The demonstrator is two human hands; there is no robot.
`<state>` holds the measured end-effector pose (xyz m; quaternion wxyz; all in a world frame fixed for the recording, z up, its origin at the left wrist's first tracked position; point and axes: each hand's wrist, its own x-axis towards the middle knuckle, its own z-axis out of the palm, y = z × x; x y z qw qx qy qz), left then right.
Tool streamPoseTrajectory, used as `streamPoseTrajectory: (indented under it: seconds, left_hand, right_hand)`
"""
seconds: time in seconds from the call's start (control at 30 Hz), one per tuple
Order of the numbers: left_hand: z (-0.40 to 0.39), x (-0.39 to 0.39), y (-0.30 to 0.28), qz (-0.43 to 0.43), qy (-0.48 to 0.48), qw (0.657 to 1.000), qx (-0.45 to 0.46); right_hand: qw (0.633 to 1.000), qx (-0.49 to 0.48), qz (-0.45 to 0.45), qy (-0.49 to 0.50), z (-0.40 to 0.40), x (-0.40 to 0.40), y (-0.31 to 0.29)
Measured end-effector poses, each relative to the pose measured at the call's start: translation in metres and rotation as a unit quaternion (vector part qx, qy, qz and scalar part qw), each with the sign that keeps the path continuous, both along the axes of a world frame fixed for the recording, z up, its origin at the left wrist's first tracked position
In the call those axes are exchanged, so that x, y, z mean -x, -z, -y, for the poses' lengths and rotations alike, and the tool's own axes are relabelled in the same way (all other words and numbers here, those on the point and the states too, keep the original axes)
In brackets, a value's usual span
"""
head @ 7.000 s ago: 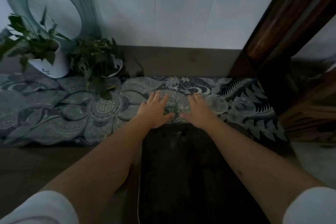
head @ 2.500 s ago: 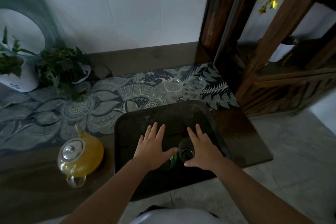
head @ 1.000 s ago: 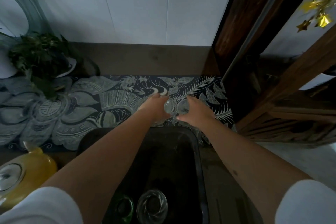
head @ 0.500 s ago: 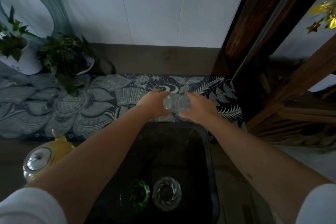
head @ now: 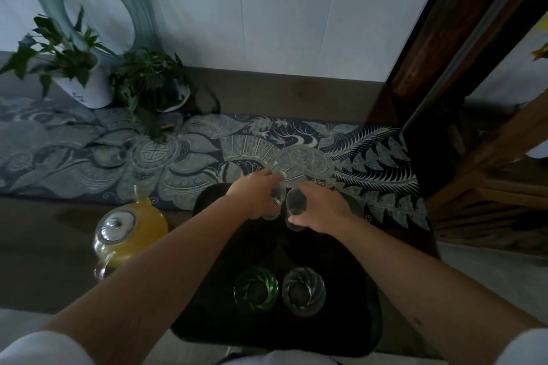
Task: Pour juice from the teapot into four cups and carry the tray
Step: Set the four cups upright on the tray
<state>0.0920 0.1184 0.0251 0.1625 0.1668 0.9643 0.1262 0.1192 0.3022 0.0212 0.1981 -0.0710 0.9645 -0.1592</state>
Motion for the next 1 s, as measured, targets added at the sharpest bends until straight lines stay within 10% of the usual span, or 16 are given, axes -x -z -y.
streamPoseTrajectory:
  seconds: [1.0]
  left_hand:
    - [0.016, -0.046, 0.045, 0.050, -0.004, 0.999, -0.020]
  right_hand:
    - [0.998, -0.041, 0.015, 0.041, 0.019, -0.033, 0.014]
